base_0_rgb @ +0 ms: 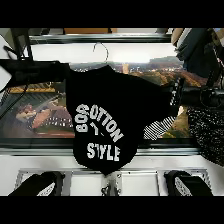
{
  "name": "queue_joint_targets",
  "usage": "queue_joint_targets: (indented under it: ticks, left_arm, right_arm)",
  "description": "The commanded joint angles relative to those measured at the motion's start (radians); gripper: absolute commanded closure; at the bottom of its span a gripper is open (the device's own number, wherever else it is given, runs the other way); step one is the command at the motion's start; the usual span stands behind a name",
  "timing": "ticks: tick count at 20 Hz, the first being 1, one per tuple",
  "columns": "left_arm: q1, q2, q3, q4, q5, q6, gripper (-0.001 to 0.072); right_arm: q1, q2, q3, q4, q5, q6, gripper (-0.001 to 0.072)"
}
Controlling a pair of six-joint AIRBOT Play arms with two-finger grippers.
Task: Fold the clothes and pants, and hang the long-sleeved shirts on hangers.
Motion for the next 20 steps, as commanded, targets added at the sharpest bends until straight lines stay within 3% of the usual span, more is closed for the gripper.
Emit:
queue_joint_targets:
  ticks: [1, 9, 14, 20]
  left_arm:
    - [-0.170, 0.098, 0.000, 0.008, 0.064, -0.009, 0.0695]
    - [-0.573, 0.195, 0.037, 0.293, 0.118, -0.216, 0.0695]
    - [-0.728, 0.070, 0.163, 0.295, -0.006, -0.182, 0.0694]
    - [-0.740, -0.050, 0.225, 0.287, -0.169, -0.162, 0.0694]
  right_arm:
    - [0.015, 0.000, 0.000, 0.105, -0.042, -0.002, 0.0705]
    - [0.015, 0.000, 0.000, 0.200, -0.140, -0.001, 0.0705]
    - [0.028, 0.002, 0.000, 0.222, -0.147, -0.001, 0.0706]
    - [0.029, 0.004, 0.001, 0.224, -0.182, -0.001, 0.0705]
